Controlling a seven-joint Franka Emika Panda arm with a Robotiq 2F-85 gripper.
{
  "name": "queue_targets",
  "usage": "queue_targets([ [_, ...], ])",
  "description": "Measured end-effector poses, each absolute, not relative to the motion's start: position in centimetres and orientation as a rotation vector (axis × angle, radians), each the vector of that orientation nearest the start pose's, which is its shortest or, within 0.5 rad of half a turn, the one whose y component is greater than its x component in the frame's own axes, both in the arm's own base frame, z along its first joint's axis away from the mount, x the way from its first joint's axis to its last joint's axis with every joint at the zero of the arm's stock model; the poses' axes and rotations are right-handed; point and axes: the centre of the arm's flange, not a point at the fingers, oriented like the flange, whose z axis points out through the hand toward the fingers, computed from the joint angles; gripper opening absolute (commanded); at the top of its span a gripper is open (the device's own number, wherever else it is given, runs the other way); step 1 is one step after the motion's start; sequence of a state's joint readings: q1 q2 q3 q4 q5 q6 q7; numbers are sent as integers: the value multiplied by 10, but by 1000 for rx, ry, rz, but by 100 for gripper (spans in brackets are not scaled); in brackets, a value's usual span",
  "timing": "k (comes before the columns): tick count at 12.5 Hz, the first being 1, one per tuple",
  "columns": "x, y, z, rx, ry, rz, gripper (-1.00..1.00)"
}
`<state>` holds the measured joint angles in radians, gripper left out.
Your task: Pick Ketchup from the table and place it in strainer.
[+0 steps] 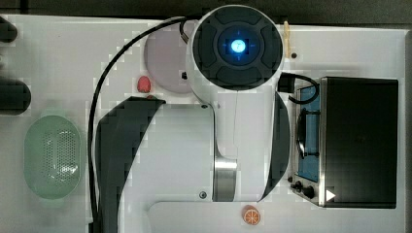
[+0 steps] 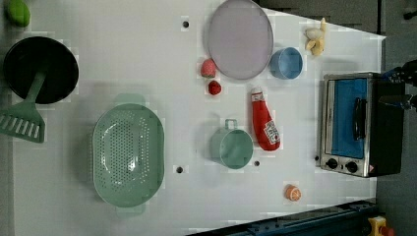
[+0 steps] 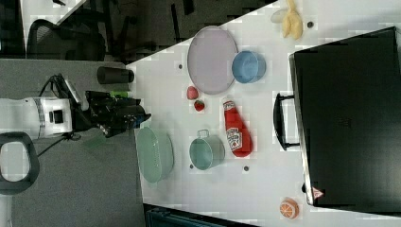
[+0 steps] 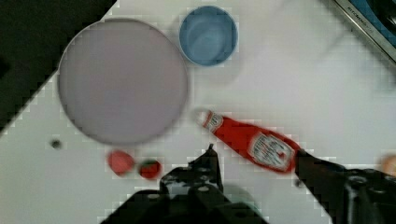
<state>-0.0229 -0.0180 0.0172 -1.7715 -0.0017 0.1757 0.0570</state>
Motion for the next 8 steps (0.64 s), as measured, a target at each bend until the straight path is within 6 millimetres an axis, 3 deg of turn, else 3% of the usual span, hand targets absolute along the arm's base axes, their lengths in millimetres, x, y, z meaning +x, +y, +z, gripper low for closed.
queue_targets([
  [1, 538, -7, 554, -2891, 1316, 134, 58],
  [3, 506, -18, 578, -2874, 1347, 182, 99],
  [6, 488, -29, 616, -2851, 1297, 45, 100],
  [8, 494, -31, 610, -2874, 1240, 32, 100],
])
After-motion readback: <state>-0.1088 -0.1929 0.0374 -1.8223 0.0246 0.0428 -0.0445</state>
